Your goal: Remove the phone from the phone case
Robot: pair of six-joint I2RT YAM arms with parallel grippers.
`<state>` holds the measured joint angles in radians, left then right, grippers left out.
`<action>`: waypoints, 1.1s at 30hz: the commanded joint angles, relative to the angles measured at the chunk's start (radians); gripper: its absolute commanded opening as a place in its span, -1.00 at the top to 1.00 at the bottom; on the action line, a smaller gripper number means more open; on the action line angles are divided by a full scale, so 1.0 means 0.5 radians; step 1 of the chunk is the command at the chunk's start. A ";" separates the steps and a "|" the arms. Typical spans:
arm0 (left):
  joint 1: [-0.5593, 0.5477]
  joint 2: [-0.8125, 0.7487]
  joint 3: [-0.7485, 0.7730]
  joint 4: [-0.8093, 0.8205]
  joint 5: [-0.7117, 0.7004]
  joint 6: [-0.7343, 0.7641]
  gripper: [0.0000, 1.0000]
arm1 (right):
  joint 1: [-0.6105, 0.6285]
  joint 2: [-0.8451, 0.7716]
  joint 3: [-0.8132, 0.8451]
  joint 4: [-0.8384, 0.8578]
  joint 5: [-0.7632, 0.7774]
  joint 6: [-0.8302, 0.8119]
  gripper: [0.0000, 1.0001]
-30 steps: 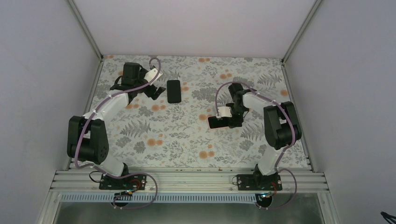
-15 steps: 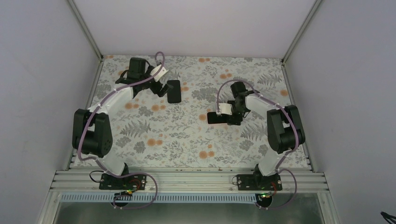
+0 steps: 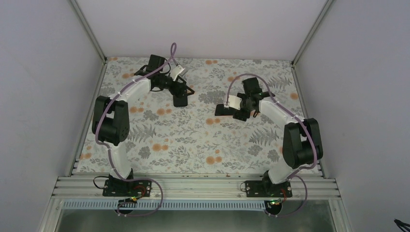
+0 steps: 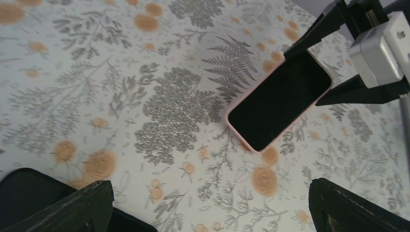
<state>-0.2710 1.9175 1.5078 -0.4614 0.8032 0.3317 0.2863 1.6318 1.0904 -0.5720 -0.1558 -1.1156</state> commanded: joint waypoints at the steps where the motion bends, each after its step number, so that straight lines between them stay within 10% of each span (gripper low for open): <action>1: -0.027 0.050 0.077 -0.073 0.218 -0.107 -1.00 | -0.010 -0.146 0.019 0.095 -0.116 0.070 -0.44; 11: -0.071 0.134 0.101 -0.108 0.277 -0.107 -1.00 | -0.029 -0.057 -0.021 -0.036 -0.125 0.047 -0.46; 19: -0.069 0.113 0.109 -0.127 0.252 -0.078 -1.00 | -0.109 -0.002 -0.029 -0.023 -0.244 -0.091 -0.99; 33: -0.071 -0.003 0.167 -0.206 -0.069 0.097 -1.00 | -0.017 0.715 0.835 -0.572 -0.336 -0.236 -1.00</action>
<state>-0.3042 1.9690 1.5620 -0.5426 0.8478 0.3283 0.2485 1.9343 1.4258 -0.7773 -0.2855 -1.2087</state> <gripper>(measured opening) 0.999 0.997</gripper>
